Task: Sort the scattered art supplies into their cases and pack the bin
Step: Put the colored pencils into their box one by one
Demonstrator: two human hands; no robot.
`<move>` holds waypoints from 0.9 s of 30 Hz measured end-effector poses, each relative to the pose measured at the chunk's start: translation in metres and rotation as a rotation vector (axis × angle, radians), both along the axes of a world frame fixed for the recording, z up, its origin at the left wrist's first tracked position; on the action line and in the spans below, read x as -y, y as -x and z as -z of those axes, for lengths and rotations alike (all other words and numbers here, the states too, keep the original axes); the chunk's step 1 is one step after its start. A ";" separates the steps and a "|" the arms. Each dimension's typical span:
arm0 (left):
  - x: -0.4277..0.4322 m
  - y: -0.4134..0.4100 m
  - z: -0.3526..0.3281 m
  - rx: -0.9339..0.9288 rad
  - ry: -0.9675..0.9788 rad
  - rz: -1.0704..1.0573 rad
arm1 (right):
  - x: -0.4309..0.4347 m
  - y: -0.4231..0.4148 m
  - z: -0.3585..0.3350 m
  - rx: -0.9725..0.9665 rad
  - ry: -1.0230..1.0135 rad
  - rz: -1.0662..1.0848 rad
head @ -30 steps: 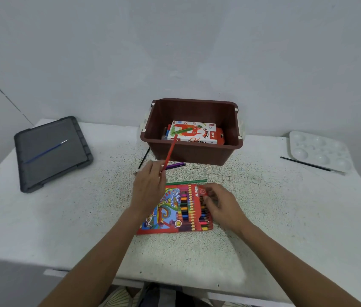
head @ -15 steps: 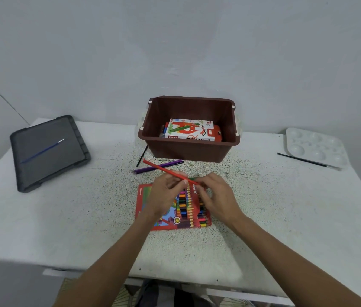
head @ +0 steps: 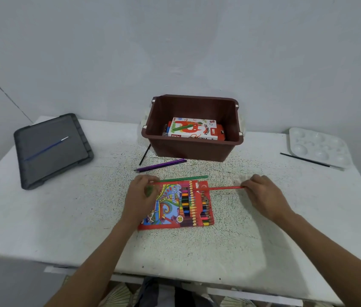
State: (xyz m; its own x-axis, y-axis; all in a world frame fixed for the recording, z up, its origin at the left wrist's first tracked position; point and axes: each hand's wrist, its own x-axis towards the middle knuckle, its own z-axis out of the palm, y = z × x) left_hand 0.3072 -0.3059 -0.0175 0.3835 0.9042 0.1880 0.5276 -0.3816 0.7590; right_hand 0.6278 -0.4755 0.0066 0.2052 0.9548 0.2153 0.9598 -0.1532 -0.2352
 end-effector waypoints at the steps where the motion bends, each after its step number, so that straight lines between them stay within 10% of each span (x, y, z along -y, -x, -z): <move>1: 0.000 0.003 0.006 -0.066 -0.066 0.008 | 0.003 -0.007 0.000 0.035 0.004 0.009; 27: 0.003 0.019 0.031 -0.248 -0.244 0.099 | -0.053 0.092 0.028 -0.046 0.024 -0.120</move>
